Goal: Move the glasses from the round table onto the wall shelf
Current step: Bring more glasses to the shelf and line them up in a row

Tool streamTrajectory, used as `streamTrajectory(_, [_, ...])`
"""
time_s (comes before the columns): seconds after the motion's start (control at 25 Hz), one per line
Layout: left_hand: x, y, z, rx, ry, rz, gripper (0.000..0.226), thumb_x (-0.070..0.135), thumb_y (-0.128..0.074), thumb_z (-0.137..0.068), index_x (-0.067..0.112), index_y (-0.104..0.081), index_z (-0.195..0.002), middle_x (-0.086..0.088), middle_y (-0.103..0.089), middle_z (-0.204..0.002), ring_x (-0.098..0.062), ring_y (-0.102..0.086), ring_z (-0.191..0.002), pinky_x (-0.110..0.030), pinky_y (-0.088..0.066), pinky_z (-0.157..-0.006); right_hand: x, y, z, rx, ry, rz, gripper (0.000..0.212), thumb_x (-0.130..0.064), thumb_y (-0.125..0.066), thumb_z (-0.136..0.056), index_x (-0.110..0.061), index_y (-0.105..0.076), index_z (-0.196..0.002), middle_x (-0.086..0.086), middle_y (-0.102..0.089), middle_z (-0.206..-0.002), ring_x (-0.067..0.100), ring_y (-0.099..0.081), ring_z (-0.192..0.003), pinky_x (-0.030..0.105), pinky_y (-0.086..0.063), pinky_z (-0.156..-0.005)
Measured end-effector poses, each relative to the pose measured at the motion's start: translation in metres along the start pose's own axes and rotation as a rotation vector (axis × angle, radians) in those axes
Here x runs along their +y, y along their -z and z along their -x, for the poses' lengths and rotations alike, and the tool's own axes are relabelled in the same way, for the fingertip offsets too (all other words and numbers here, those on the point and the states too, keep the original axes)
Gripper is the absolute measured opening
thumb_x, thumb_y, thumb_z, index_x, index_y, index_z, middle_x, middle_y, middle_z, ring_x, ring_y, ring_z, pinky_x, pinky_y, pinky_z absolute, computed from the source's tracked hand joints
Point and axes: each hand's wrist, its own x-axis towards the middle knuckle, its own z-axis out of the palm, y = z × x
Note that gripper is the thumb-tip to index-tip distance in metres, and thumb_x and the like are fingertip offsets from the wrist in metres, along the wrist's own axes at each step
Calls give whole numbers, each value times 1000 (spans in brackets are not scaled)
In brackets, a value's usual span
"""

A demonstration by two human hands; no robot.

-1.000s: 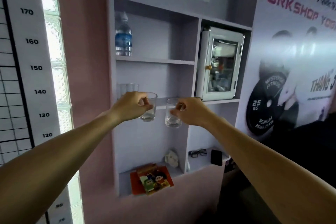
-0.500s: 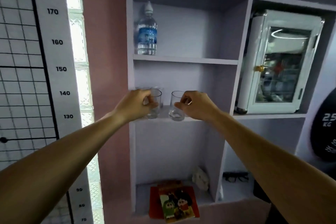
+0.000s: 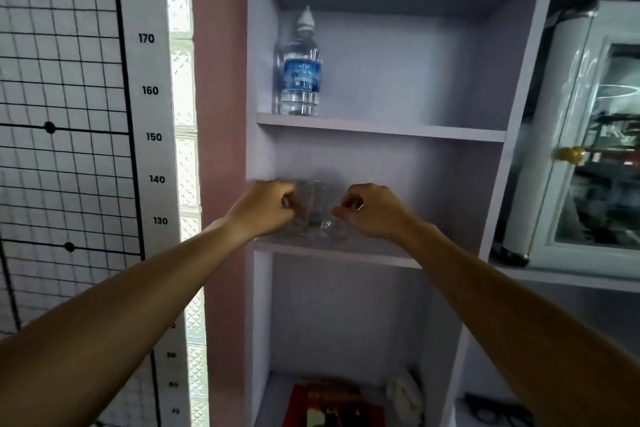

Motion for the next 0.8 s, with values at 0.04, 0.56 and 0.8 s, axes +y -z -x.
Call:
streamTrajectory(0.04, [1, -1, -1, 2, 16, -15, 13, 15, -69, -76, 26, -63, -71, 4, -67, -71, -13, -60, -67, -18, -39, -57, 3, -1, -3, 1, 10, -16, 17, -45, -68, -82, -32, -61, -75, -9, -62, -81, 12, -59, -79, 26, -43, -67])
streamTrajectory(0.56, [-1, -3, -4, -66, 64, -124, 13, 15, -65, -82, 23, -58, -73, 3, -64, -73, -13, -60, -66, -18, -37, -55, 17, -19, -22, -18, 43, -117, 15, -35, -66, -82, -23, -66, -75, -10, -65, -75, 14, -62, -79, 26, -48, -68])
streamTrajectory(0.8, [1, -4, -2, 2, -100, -337, 19, 30, -60, -91, 14, -56, -97, -5, -65, -78, -22, -60, -64, -27, -43, -60, 18, -28, -28, -20, 73, -144, 14, -37, -65, -84, -24, -64, -81, -7, -66, -82, 16, -61, -81, 27, -47, -69])
